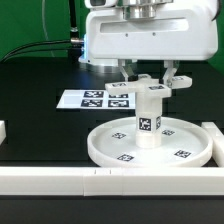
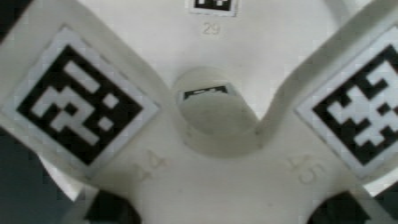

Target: Assemble round table

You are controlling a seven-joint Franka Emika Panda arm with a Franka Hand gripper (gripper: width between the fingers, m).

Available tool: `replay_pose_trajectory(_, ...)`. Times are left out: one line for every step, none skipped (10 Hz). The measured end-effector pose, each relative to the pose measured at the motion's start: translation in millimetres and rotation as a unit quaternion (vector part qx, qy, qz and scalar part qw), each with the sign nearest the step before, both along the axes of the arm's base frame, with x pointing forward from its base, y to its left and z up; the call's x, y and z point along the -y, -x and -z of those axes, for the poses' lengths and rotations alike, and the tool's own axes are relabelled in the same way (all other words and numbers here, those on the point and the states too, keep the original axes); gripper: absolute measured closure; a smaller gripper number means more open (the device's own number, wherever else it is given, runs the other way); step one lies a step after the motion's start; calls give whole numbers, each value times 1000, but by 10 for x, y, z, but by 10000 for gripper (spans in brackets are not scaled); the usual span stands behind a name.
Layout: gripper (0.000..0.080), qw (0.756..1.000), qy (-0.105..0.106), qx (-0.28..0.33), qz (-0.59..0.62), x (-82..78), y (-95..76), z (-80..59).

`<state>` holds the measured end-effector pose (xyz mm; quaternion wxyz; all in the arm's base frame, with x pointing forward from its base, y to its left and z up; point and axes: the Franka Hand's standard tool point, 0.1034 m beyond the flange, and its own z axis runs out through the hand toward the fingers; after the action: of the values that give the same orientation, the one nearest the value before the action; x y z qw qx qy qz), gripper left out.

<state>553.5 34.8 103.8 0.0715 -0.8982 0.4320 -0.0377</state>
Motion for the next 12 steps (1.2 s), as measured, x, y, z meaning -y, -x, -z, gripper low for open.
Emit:
replay_pose_trajectory(354, 999, -12, -4, 53, -4, 0, 0)
replay_pose_trajectory(354, 991, -28, -11, 127, -10, -3, -2)
replay_pose_trajectory(354, 984, -35, -16, 174, -15, -6, -2)
replay_pose_trajectory(354, 979, -38, -19, 200, -17, -7, -3)
replay_pose_trajectory(354, 973, -43, -22, 228, -6, -9, -4)
replay_pose_trajectory(354, 970, -47, -23, 239, -4, -10, -5)
replay_pose_trajectory(354, 968, -48, -24, 247, -5, -10, -5)
replay_pose_trajectory(354, 970, -47, -23, 237, -8, -11, -5)
replay_pose_trajectory(203, 978, -46, -26, 203, 6, -21, -50)
replay_pose_trajectory(166, 979, -50, -31, 196, -9, -41, -162)
replay_pose_trajectory(166, 981, -54, -33, 184, -41, -54, -276)
replay_pose_trajectory(153, 983, -56, -29, 173, -55, -70, -360)
